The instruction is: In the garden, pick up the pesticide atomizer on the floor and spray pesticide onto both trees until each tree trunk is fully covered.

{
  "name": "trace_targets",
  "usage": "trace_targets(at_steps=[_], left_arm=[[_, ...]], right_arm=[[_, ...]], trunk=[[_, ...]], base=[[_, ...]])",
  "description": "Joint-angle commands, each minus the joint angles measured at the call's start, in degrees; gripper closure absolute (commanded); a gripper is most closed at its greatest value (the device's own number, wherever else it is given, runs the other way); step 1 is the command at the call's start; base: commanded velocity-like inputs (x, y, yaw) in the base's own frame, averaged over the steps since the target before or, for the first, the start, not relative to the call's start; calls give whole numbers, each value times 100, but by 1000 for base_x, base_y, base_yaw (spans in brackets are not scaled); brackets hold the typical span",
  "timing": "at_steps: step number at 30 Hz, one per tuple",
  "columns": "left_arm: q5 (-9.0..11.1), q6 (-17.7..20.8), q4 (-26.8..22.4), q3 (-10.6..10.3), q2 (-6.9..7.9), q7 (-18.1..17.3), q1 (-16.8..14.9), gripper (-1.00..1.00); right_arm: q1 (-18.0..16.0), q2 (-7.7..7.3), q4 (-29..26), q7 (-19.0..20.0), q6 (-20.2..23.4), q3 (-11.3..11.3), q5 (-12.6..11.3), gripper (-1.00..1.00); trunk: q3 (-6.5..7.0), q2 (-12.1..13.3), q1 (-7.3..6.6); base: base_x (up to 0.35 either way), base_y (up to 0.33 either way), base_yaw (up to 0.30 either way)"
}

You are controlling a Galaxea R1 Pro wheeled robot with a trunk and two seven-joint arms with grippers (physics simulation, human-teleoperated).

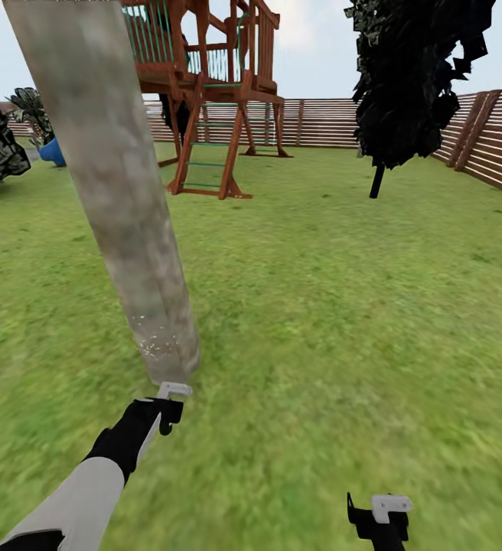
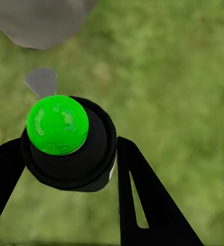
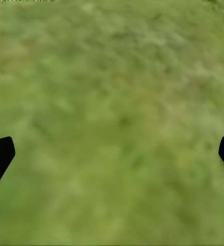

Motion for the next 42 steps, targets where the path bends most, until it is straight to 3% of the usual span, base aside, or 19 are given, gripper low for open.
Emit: trace_targets(at_steps=[1, 7, 9, 12, 27, 42], left_arm=[[-61, 26, -11, 47, -11, -48, -3, 100], [-60, -13, 0, 47, -12, -53, -4, 100], [-59, -412, 167, 49, -12, -48, -7, 100], [-60, -550, 228, 55, -12, -40, -8, 100], [-56, -571, 244, 47, -29, -38, -7, 100], [-20, -582, 180, 68, -29, -38, -8, 100]], right_arm=[[-1, -1, 0, -43, -2, 48, -2, -100], [-1, -1, 0, -43, -2, 48, -3, -100], [-1, -1, 0, -43, -2, 48, -3, -100], [-1, -1, 0, -43, -2, 48, -3, -100], [-1, -1, 0, -43, -2, 48, -2, -100], [-1, -10, -7, -45, -2, 39, -4, -100]], trunk=[[-5, -2, -1], [-5, -2, -1], [-5, -2, -1], [-5, -2, -1], [-5, -2, -1], [-5, -2, -1]], base=[[25, -274, 269], [76, -274, 275], [132, -270, 276], [150, -265, 276], [128, -264, 275], [-9, -266, 54]])
